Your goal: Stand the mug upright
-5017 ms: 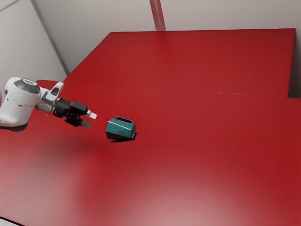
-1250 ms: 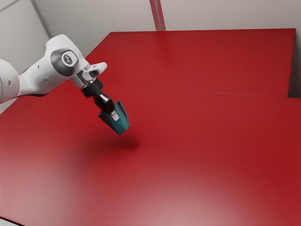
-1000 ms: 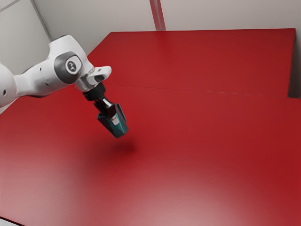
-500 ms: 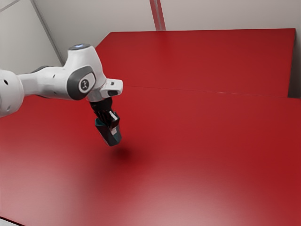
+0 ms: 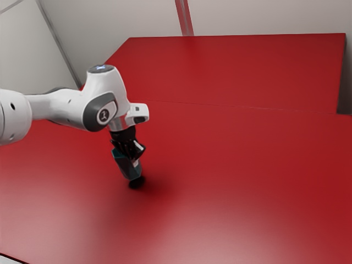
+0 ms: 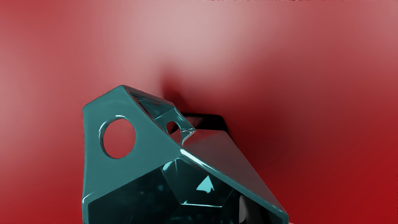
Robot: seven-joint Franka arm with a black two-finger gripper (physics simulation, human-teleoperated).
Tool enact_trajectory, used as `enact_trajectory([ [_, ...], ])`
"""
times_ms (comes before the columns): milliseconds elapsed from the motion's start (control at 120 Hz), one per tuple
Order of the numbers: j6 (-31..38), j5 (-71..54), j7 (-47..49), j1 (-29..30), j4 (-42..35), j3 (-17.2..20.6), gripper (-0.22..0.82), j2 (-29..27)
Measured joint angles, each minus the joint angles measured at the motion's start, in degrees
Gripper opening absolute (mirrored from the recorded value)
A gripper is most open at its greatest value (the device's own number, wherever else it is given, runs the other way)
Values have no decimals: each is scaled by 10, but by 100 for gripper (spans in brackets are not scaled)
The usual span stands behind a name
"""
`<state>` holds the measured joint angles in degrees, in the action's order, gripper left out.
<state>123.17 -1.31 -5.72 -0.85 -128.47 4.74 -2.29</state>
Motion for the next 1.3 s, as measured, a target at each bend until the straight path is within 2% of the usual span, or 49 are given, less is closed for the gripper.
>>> enact_trajectory([
  [383, 51, -18, 57, -10, -21, 0, -18, 11],
  [992, 63, -22, 104, -20, -22, -1, -17, 39],
  [1092, 63, -20, 106, -18, -22, -1, -8, 39],
  [1225, 63, -18, 109, -16, -22, 0, 19, 38],
  [1300, 63, -17, 110, -15, -22, 0, 31, 33],
])
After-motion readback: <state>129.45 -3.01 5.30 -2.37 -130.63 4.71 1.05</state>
